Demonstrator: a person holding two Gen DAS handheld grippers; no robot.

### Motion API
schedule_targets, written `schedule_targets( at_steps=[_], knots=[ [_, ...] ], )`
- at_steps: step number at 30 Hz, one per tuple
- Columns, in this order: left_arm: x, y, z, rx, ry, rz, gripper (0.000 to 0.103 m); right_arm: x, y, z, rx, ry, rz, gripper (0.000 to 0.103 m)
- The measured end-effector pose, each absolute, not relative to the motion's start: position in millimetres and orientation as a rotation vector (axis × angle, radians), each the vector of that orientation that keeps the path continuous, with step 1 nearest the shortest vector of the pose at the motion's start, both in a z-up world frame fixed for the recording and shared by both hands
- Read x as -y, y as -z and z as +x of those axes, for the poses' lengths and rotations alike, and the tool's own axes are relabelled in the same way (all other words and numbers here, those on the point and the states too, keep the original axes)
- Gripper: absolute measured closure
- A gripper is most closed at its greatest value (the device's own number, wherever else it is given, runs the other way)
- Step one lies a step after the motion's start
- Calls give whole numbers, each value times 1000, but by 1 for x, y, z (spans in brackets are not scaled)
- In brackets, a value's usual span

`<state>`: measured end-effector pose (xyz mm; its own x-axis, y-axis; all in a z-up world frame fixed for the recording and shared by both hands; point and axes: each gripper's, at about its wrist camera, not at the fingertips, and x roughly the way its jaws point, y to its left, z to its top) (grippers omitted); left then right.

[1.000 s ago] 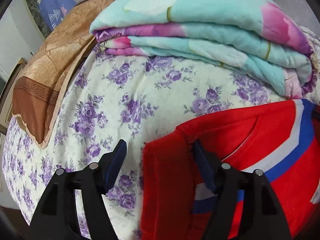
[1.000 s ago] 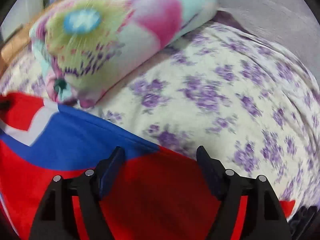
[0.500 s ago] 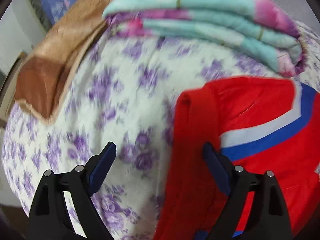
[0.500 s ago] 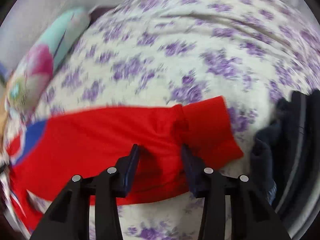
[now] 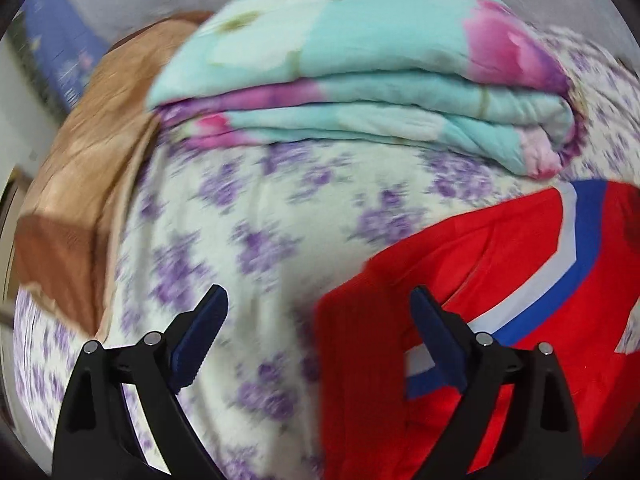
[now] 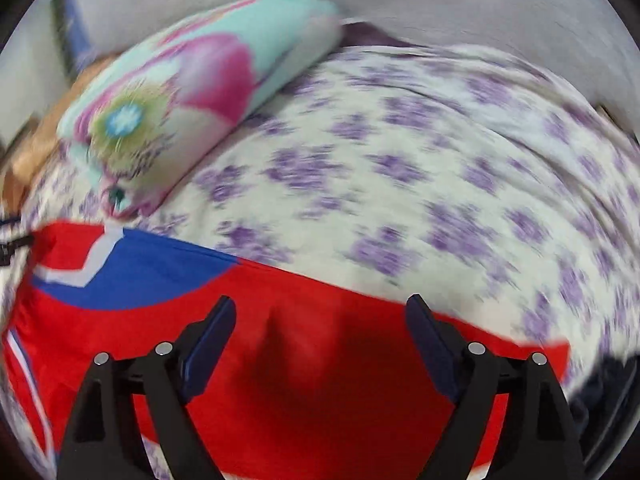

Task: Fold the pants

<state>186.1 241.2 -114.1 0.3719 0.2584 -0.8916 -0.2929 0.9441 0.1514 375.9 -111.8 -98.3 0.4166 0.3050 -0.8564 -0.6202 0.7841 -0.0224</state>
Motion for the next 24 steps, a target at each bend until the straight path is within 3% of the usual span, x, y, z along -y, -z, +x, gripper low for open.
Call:
schedule_targets(
  at_steps=[2,4,5,6,7,8,9,10,11,19,21,22,24],
  knots=[
    [-235,124,197,-1157,-320,-27,28,87,108,378,-987,-623,-423,13],
    [-228,135,209,-1191,-282,-11,51,66,118,378,-984,-631,-483,13],
    [-226,139,212,-1199,-285,8,52,59,122,378,-984,-646,-497,13],
    [-223,142,214,-1193,-279,32,60,53,127,378,-997,-669,-507,14],
    [-222,144,215,-1191,-255,35,67,47,134,378,-1041,-704,-526,23],
    [-223,144,214,-1187,-242,35,68,42,140,377,-1074,-728,-549,41],
    [-224,143,213,-1182,-231,30,71,39,142,374,-1068,-747,-573,52],
    [-226,141,212,-1178,-215,18,77,39,140,373,-1060,-768,-575,78],
    [-229,137,210,-1172,-195,1,78,41,137,374,-1069,-784,-560,93],
    [-238,115,196,-1125,-179,-69,78,62,112,376,-1085,-810,-407,90],
    [-235,114,193,-1131,-209,-64,71,63,117,373,-1059,-674,-490,60],
    [-236,115,193,-1141,-252,-63,64,68,116,373,-1029,-611,-509,40],
    [-237,111,189,-1138,-301,-101,60,76,104,367,-960,-560,-450,38]
  ],
)
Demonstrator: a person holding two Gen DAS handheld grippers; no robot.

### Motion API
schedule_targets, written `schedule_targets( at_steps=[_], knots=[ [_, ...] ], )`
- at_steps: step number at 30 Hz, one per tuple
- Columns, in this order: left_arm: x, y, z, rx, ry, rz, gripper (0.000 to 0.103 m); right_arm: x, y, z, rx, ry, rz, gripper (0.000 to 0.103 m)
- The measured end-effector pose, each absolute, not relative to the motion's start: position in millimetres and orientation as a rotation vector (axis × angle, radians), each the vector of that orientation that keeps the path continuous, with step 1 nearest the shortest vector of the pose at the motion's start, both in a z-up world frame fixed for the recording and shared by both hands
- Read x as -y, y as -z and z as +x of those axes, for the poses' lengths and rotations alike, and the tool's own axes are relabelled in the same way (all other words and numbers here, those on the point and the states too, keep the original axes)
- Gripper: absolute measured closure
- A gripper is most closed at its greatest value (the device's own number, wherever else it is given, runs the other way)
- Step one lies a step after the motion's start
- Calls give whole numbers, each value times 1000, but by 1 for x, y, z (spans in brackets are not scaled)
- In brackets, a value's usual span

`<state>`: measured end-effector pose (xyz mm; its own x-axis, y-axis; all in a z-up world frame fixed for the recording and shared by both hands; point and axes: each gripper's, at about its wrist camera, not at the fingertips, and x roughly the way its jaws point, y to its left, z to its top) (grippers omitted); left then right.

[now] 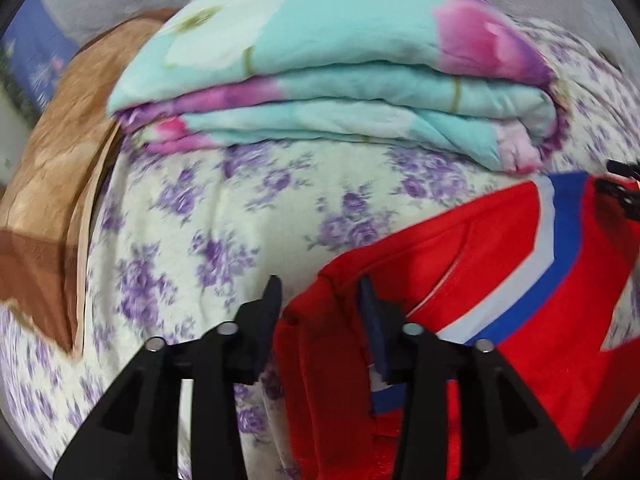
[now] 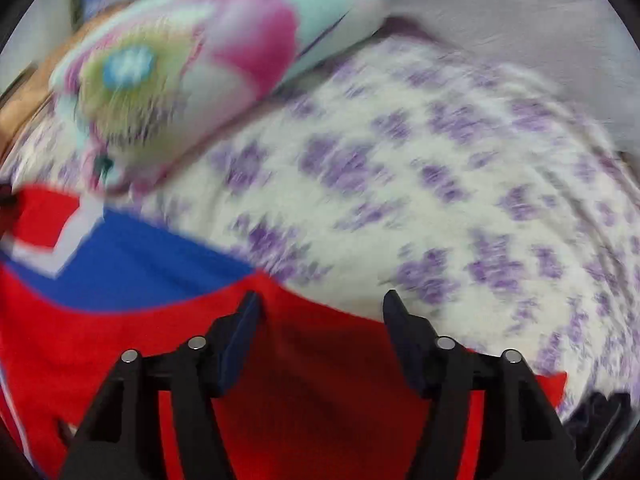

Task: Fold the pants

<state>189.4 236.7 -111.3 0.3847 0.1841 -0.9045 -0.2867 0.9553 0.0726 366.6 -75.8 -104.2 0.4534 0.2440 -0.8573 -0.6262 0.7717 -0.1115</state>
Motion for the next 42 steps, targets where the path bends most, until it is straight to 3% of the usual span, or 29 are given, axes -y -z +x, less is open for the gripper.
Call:
schedule_targets(
  at_steps=[3,5,7,9,12,16,17,19,22,25,28,31,33,37,38,40,42],
  knots=[
    [-229,93,177,-1070,-400,-137,53,74,93,348,-1008,-686,-281,38],
    [-214,79,166,-1011,-424,-164,37,58,94,324,-1033,-804,-236,30],
    [-186,68,155,-931,-381,-237,9,42,107,304,-1130,-913,-196,19],
    [-162,74,156,-950,-314,-240,8,39,121,293,-1195,-921,-235,18],
    [-130,101,143,-1061,-254,-136,8,79,129,298,-1145,-798,-351,18],
    [-132,135,109,-1163,-309,-176,8,221,128,359,-1143,-465,-206,18],
    [-133,137,103,-1168,-327,-194,8,250,126,369,-1134,-357,-171,31],
    [-134,137,91,-1167,-346,-237,8,293,115,378,-1150,-316,39,45],
    [-130,130,79,-1164,-376,-292,8,276,93,344,-1138,-329,59,26],
    [-119,130,73,-1161,-303,-335,8,222,90,271,-1217,-680,70,24],
    [-103,140,70,-1188,-296,-291,8,177,110,174,-1268,-864,-94,13],
    [-100,160,61,-1217,-319,-234,7,177,139,115,-1224,-853,-411,13],
    [-100,155,57,-1213,-311,-221,8,209,138,107,-1142,-816,-459,13],
    [-111,141,47,-1169,-300,-240,8,326,124,142,-1223,-477,-244,15],
    [-113,142,46,-1175,-289,-254,8,351,121,149,-1236,-442,-161,23],
    [-112,145,45,-1183,-273,-283,8,366,114,151,-1245,-386,-76,30],
    [-105,146,44,-1195,-288,-257,8,356,102,138,-1216,-299,-86,27]
  ],
)
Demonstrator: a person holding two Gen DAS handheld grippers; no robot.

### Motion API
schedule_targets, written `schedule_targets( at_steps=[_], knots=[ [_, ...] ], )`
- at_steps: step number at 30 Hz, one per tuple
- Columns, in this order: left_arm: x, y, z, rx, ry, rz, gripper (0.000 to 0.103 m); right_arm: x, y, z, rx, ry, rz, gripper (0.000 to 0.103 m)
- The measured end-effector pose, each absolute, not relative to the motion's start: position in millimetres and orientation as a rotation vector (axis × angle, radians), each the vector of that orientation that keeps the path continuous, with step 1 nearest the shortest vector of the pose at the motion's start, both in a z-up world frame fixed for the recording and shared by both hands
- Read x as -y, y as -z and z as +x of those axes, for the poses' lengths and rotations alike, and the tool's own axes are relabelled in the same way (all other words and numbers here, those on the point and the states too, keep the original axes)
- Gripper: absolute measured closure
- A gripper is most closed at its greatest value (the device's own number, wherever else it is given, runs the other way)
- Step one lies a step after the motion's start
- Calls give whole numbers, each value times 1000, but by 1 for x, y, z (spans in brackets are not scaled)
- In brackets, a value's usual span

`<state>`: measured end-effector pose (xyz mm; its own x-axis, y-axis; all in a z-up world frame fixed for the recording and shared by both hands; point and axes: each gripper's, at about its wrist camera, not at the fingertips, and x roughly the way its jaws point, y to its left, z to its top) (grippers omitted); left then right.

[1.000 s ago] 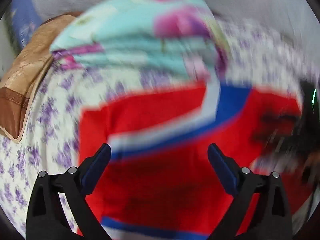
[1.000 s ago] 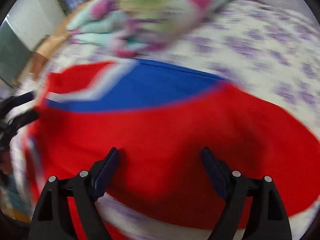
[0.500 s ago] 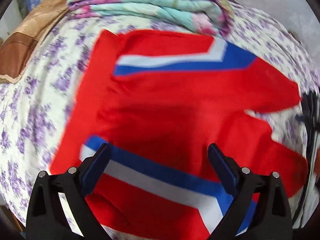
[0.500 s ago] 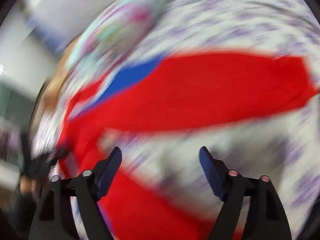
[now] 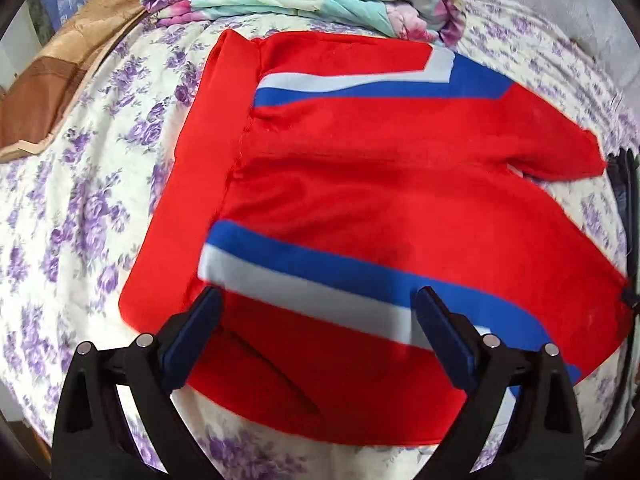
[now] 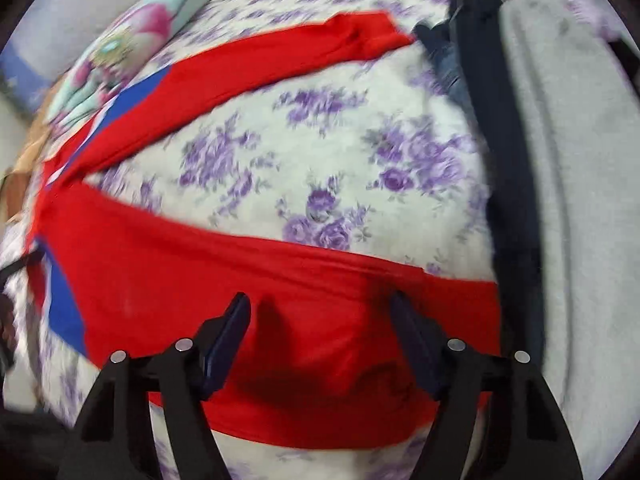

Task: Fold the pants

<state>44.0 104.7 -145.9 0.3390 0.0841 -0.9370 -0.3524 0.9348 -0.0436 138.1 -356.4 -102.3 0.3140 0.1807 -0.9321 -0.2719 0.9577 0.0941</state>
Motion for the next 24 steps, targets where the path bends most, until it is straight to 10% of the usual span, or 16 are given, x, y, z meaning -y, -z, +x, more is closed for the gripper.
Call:
schedule_targets(
  at_steps=[24],
  knots=[
    [-113,156,20,-1219,-197,-256,5,231,137,69,-1308,-587,-310,3]
  ],
)
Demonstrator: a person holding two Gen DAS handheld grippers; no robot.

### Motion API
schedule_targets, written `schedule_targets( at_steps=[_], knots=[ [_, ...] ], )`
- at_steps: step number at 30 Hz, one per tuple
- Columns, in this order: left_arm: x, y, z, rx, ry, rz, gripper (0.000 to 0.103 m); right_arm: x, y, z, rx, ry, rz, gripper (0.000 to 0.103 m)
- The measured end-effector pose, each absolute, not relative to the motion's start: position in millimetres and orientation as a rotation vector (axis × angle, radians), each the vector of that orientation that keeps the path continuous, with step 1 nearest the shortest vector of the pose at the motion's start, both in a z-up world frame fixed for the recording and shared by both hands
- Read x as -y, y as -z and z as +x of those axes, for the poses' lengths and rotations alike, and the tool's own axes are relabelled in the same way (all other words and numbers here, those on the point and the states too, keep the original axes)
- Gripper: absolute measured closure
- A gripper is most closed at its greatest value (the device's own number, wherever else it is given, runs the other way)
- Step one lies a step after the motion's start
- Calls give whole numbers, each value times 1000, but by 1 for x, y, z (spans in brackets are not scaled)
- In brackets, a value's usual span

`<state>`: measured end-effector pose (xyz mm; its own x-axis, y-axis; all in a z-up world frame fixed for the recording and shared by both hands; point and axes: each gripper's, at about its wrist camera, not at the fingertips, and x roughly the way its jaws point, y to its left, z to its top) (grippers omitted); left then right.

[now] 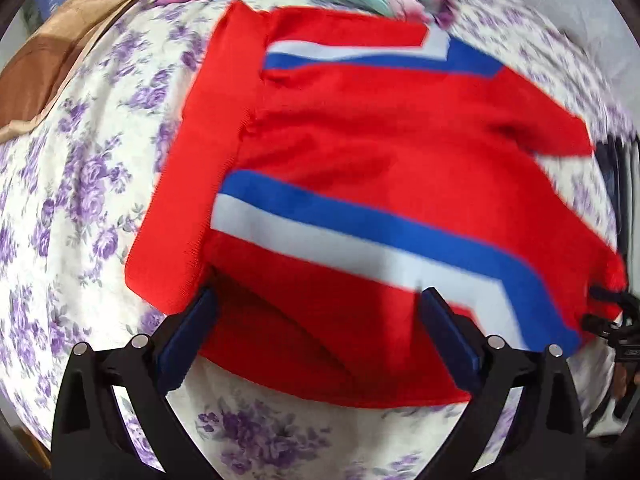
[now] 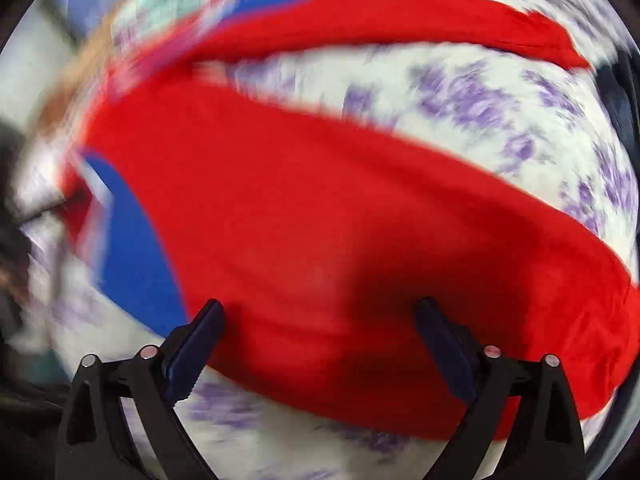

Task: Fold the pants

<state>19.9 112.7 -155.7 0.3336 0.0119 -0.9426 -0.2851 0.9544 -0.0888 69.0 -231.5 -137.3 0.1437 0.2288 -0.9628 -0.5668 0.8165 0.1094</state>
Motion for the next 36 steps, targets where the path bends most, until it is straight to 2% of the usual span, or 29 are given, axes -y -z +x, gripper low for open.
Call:
schedule_targets(
  at_steps=[3,6,11,17,23,24,25,27,28,29,30,31,32,33,34,36],
  knots=[
    [-105,151,21,-1263,-154,-153,5,228,134,68,-1335,-628,-423,4],
    [-111,132,25,-1252,-99,-152,5,239,118,95,-1437,-644,-371,4],
    [-138,83,69,-1080,-76,-68,5,228,64,177,-1171,-595,-400,4],
    [-193,90,163,-1100,-197,37,5,163,78,307,-1027,-594,-429,4],
    [-200,109,219,-1138,-73,151,7,93,96,353,-971,-774,-626,4],
    [-199,115,223,-1152,-49,174,17,86,101,356,-984,-823,-643,4],
    [-199,124,228,-1183,-19,187,34,80,105,358,-991,-847,-660,4],
    [-200,139,231,-1243,21,171,53,69,120,364,-996,-852,-725,4],
    [-201,143,229,-1233,31,161,54,65,133,367,-1010,-834,-772,5],
    [-200,144,226,-1207,32,165,55,66,139,366,-1032,-840,-775,17],
    [-199,143,223,-1190,40,165,61,68,143,368,-1063,-873,-739,26],
    [-200,142,221,-1183,46,160,79,72,141,368,-1084,-899,-677,41],
    [-201,140,218,-1176,62,143,85,75,138,368,-1087,-902,-649,70],
    [-202,137,215,-1173,65,131,87,80,131,369,-1104,-914,-607,85],
    [-203,133,212,-1167,68,120,89,86,125,371,-1129,-929,-549,97],
    [-206,115,204,-1132,72,102,90,100,107,372,-1138,-945,-429,97]
  ],
)
